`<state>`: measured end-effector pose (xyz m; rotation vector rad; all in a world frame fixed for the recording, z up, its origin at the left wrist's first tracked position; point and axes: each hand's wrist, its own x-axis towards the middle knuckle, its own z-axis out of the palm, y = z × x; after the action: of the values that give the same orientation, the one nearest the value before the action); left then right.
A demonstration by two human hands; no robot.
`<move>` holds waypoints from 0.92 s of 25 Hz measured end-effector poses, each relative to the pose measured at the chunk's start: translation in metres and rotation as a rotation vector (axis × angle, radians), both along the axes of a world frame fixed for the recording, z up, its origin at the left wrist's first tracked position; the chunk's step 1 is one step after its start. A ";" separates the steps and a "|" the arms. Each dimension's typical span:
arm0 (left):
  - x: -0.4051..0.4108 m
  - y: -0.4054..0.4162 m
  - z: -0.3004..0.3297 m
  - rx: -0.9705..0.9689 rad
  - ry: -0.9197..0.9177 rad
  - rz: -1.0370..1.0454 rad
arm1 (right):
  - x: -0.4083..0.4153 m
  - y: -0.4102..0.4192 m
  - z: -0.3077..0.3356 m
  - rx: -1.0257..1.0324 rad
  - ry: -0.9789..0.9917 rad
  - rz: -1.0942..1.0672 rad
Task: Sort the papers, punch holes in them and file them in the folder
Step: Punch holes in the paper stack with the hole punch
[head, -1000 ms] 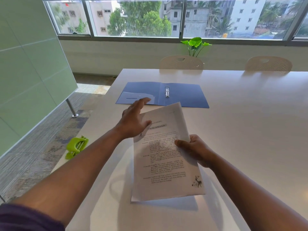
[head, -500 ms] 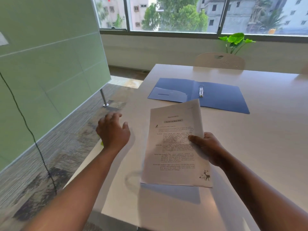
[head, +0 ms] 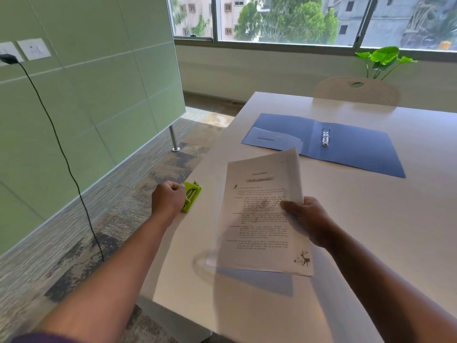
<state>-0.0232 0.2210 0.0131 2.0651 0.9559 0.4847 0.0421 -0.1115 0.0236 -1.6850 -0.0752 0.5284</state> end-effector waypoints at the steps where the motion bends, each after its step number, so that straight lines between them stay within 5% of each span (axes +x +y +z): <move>1: 0.001 0.000 0.001 -0.016 0.001 0.001 | 0.000 0.001 0.000 0.003 0.010 -0.004; 10: 0.022 -0.020 0.002 -0.330 -0.060 -0.123 | -0.002 -0.032 0.006 -0.057 -0.005 -0.051; 23: 0.066 -0.200 0.005 -0.596 0.055 -0.525 | -0.018 -0.186 0.013 -0.006 0.066 -0.311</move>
<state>0.0431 0.0213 0.0185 1.6820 0.4683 -0.1284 0.0239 -0.2976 0.0370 -1.6449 0.2332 0.3492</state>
